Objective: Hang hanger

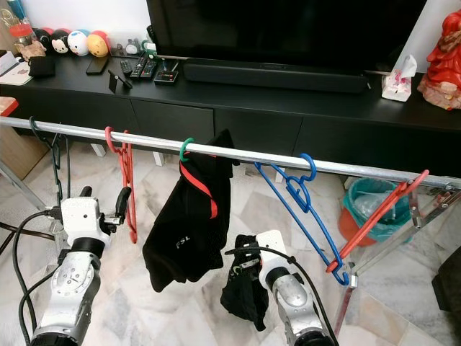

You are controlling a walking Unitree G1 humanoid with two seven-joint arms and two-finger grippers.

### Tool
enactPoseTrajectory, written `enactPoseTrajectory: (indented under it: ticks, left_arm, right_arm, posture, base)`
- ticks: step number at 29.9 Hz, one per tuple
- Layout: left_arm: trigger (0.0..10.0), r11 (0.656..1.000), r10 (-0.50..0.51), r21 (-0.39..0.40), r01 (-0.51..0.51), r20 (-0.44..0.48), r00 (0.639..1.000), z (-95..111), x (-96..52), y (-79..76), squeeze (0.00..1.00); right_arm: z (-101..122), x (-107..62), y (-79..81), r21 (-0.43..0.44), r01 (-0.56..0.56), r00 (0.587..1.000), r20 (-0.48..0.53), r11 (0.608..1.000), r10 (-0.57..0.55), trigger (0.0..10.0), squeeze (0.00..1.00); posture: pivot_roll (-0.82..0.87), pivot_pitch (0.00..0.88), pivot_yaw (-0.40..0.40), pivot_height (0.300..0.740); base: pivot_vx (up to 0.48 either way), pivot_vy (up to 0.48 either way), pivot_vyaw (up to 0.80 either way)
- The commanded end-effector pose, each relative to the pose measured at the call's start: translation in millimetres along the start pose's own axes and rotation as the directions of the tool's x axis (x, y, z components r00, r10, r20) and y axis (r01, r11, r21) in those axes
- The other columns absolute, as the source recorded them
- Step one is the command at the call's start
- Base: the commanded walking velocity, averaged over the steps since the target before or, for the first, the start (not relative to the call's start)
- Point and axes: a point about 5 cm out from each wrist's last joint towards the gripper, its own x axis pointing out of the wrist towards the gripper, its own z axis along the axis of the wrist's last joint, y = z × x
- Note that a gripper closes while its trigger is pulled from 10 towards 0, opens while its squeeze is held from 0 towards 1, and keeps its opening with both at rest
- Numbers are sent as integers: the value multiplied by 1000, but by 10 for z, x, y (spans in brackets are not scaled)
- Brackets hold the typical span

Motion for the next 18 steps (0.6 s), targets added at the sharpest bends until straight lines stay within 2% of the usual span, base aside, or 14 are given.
enactPoseTrajectory:
  ticks: [1,10,18]
  left_arm:
    - [10000,1000,12,12,-12,-10,1000,7,-15,31,0]
    - [10000,1000,6,21,-5,-24,1000,51,-10,31,0]
    - [10000,1000,-17,8,17,-25,1000,94,3,-24,0]
  right_arm:
    - [50,28,2,6,9,1000,22,1000,-9,10000,0]
    - [55,31,-5,5,21,999,24,1000,-22,10000,0]
    - [59,34,-11,4,26,999,25,1000,-27,10000,0]
  posture:
    - [-42,23,16,740]
    - [-44,23,20,740]
    - [-42,23,15,740]
  base:
    - [0,352,0]
    - [0,329,0]
    - [0,0,0]
